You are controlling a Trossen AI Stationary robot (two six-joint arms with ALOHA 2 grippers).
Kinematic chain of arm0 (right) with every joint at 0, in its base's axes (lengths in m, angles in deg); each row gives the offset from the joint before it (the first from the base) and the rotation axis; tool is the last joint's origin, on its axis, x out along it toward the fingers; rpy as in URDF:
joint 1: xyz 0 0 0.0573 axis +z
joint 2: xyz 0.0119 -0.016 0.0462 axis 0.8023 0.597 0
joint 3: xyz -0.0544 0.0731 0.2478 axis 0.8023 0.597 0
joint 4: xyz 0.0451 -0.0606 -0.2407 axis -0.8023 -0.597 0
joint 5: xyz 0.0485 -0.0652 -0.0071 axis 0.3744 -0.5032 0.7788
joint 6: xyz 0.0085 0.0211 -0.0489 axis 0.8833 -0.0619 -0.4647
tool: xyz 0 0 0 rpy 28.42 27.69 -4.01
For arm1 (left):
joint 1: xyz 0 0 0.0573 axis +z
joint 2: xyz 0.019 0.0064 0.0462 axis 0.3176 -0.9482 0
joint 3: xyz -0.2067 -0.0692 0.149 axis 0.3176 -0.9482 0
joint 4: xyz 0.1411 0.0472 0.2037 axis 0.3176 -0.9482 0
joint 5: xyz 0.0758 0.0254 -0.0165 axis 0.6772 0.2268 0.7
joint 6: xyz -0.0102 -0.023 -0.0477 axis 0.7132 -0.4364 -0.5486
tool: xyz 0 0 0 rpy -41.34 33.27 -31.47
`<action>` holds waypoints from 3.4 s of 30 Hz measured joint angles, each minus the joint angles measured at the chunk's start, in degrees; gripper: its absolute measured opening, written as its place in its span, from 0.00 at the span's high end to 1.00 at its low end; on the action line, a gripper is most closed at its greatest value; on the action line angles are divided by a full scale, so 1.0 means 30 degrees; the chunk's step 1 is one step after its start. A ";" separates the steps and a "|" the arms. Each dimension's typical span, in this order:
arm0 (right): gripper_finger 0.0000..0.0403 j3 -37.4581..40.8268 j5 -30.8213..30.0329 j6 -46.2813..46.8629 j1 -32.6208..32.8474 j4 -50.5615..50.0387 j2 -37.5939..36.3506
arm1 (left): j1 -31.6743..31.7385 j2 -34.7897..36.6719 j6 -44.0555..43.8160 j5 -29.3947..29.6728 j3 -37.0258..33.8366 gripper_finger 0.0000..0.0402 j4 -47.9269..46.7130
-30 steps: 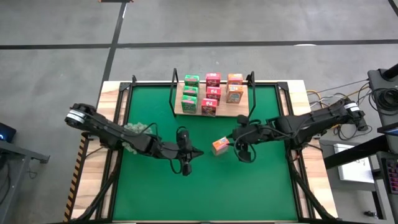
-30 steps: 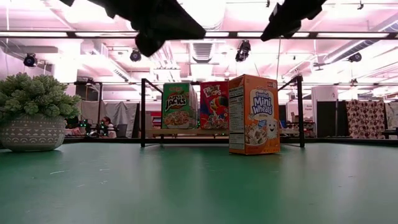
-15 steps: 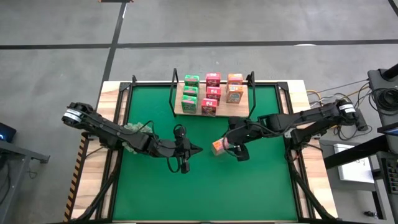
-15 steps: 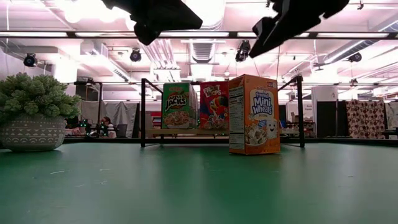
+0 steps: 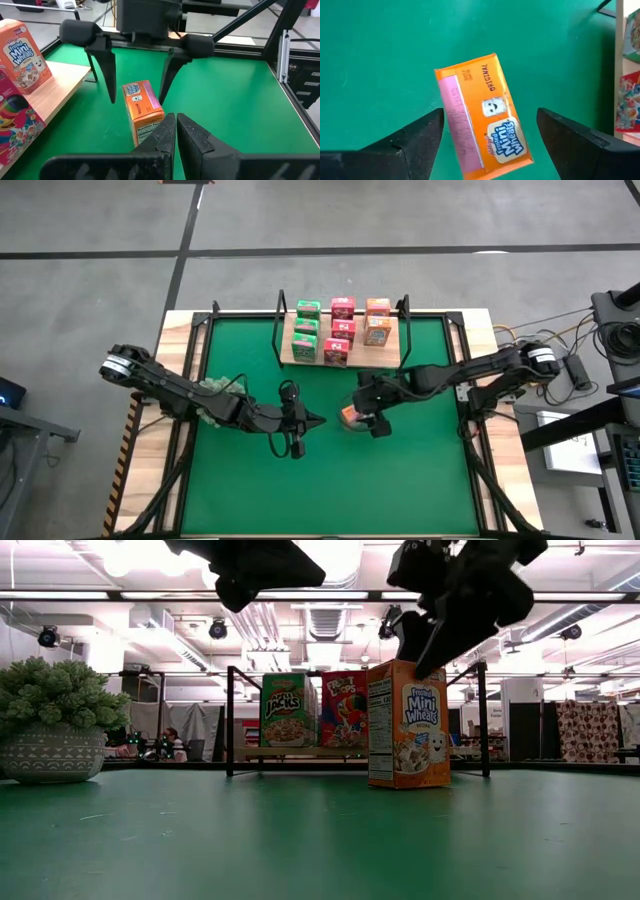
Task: Stack cereal on shelf
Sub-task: Put the orange cereal box on the shelf aligned with the other orange cereal boxes
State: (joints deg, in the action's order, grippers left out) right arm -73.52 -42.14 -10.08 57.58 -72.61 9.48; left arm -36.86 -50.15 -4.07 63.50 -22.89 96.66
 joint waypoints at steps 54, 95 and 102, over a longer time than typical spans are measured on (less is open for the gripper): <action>0.60 -0.2709 -0.1734 0.0094 -0.3156 -0.4640 -0.3844 | 0.0000 -0.0131 0.0642 0.0634 0.0000 1.00 0.1020; 0.60 -0.0561 0.0968 -0.3380 -1.0567 -0.3438 -0.3393 | 0.0007 -0.0131 0.1063 0.0634 0.0000 1.00 0.1049; 0.60 -0.0568 0.0918 -0.3654 -1.0673 -0.3333 -0.3371 | 0.0007 -0.0131 0.1282 0.0912 0.0000 1.00 0.1071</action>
State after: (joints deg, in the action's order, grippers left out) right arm -75.23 -39.39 -21.05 25.56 -82.61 -0.64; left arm -36.84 -50.54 -0.22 66.23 -22.89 99.87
